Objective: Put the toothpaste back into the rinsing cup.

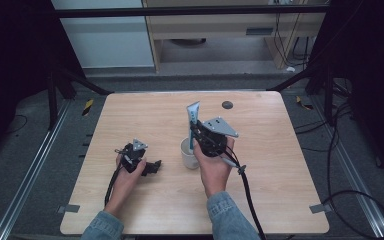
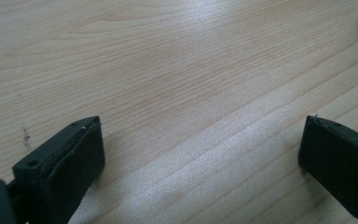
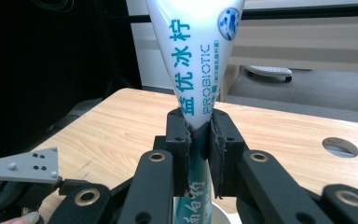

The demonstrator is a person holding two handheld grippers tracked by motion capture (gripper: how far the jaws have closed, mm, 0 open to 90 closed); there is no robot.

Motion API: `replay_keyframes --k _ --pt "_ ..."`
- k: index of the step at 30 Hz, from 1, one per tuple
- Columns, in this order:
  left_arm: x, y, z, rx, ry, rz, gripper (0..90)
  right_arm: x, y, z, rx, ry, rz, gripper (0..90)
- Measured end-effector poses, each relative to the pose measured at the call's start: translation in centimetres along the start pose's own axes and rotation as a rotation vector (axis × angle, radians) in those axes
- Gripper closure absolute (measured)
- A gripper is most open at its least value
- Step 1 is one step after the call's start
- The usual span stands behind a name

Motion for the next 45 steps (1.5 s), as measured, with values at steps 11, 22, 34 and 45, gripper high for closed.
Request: replay_keyframes --k 11,22,34,45 --pt "0.0 0.0 0.0 0.000 0.001 0.000 0.0 1.2 0.5 0.5 0.005 0.013 -0.020 79.4" --pt "0.0 0.0 0.0 0.001 -0.002 0.000 0.0 2.2 1.0 1.1 0.014 0.029 -0.031 79.4" --pt "0.0 0.0 0.0 0.001 0.002 -0.002 0.0 3.3 1.5 1.4 0.020 0.036 -0.049 79.4" --pt "0.0 0.0 0.0 0.001 0.002 -0.002 0.0 4.1 1.8 1.7 0.024 0.053 -0.058 79.4"
Point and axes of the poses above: each handheld gripper's, and its own axes: y roughly forward along the jaws, x roughly out of its underside, z roughly to its right, the point moved 5 cm from there along y, roughly forward along the jaws, and after that the axes turned 15 degrees about -x, right-handed, at the moved point
